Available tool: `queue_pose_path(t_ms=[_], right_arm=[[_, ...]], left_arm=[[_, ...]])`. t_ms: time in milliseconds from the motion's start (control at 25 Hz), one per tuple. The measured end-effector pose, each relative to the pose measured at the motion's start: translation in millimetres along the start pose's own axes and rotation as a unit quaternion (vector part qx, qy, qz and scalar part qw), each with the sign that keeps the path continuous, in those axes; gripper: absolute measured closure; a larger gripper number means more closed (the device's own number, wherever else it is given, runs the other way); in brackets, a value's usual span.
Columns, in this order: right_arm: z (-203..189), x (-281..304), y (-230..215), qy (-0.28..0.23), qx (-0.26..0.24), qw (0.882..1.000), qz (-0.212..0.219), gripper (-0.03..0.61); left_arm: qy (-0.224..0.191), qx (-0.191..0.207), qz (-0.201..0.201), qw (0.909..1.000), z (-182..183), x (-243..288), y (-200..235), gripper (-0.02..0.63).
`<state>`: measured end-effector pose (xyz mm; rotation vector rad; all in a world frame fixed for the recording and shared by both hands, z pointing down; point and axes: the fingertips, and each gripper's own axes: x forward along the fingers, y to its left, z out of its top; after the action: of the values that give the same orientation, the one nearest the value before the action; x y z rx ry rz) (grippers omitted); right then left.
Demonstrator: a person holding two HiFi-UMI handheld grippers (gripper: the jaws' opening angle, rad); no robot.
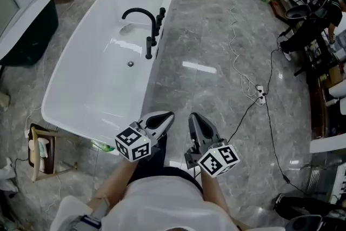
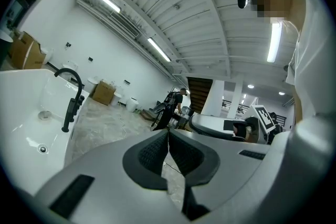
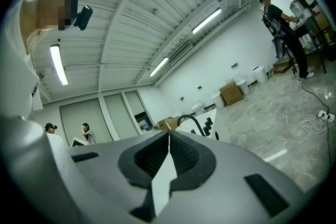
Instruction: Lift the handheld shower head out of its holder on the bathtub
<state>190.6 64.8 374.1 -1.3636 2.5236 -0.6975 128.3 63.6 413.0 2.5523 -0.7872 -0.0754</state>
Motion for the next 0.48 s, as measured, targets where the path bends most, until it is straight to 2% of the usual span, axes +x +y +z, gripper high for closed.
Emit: queue_pose_path(t_ms=[480], right_arm=[[45.3, 117.3, -55.3, 0.026, -0.001, 1.0, 0.002, 0.561]], left_arm=[[-0.007, -0.015, -0.003, 0.9998, 68.3, 75.1, 94.3, 0.601]])
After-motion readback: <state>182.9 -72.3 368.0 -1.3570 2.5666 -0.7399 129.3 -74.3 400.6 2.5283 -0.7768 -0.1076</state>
